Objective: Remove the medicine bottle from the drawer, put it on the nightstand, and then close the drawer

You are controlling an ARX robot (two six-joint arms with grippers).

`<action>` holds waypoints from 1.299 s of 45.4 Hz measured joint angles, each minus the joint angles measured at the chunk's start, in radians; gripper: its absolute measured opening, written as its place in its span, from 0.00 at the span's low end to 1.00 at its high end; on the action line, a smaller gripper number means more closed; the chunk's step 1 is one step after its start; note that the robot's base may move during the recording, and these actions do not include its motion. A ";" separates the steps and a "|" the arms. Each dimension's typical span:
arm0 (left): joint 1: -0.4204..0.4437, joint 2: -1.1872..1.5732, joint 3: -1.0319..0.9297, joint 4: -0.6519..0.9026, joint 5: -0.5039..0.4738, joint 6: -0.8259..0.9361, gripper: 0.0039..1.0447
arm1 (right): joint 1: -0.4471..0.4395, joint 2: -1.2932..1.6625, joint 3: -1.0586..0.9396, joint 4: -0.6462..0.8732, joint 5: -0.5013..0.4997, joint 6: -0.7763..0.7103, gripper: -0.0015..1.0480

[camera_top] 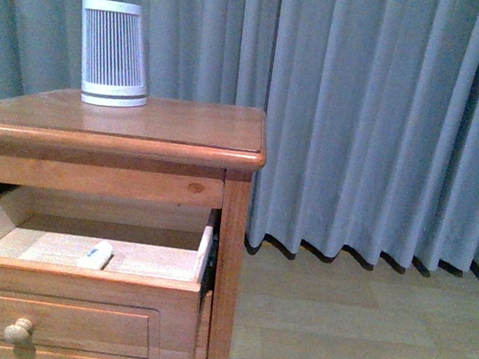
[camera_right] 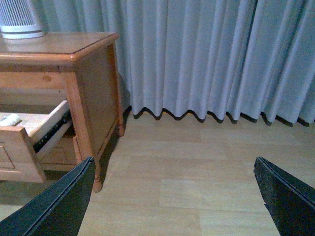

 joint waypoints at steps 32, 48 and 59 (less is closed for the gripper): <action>0.003 -0.246 0.001 -0.246 0.001 0.003 0.03 | 0.000 0.000 0.000 0.000 0.003 0.000 0.93; 0.003 -0.249 0.000 -0.248 -0.005 0.003 0.10 | -0.001 0.000 0.000 -0.001 -0.006 0.000 0.93; 0.003 -0.249 0.000 -0.248 -0.003 0.003 0.46 | 0.018 0.012 0.004 -0.023 0.071 0.025 0.93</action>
